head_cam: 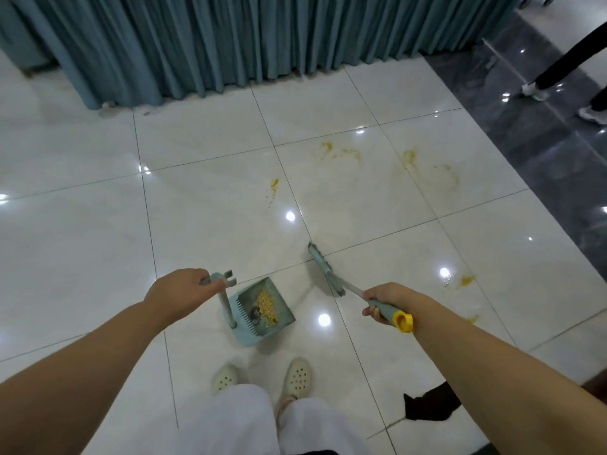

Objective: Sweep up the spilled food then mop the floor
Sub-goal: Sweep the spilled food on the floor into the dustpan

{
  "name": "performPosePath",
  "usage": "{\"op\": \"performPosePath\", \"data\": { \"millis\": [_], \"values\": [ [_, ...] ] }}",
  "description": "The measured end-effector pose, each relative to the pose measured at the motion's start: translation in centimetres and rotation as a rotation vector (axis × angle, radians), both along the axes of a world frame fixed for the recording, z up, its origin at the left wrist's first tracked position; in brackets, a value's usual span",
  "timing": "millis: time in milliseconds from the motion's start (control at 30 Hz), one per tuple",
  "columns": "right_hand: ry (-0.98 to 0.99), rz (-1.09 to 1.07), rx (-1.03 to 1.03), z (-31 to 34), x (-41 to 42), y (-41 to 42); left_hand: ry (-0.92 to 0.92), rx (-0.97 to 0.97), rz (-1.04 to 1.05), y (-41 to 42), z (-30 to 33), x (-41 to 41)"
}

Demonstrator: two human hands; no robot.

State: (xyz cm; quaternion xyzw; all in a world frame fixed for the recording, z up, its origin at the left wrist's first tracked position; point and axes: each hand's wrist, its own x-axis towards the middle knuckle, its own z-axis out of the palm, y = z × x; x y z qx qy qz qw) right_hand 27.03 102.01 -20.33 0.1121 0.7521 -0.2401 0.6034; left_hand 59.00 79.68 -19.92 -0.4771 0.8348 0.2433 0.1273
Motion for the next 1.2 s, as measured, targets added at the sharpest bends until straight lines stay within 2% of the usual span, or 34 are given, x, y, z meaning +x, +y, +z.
{"op": "performPosePath", "data": {
  "millis": [267, 567, 733, 833, 1000, 1200],
  "values": [
    [-0.016, -0.099, 0.010, -1.6, 2.3, -0.6, -0.025, 0.056, -0.068, -2.2, -0.7, 1.9],
    [-0.047, -0.143, 0.115, -4.0, 13.6, -3.7, 0.005, 0.570, -0.113, -6.1, -1.3, 4.5],
    [-0.140, -0.200, 0.076, -2.5, 19.7, -5.0, 0.065, 0.551, -0.171, -6.5, -1.7, 5.5],
    [-0.186, -0.267, 0.025, -0.3, 22.2, -5.0, 0.082, 0.472, -0.220, -6.3, -1.5, 5.8],
    [-0.140, -0.280, 0.001, 2.4, 24.1, -3.4, 0.116, 0.412, -0.230, -6.3, -1.4, 6.4],
    [-0.028, -0.307, 0.008, 2.7, 24.3, -2.3, 0.108, 0.332, -0.253, -6.9, -1.2, 8.0]
  ]
}}
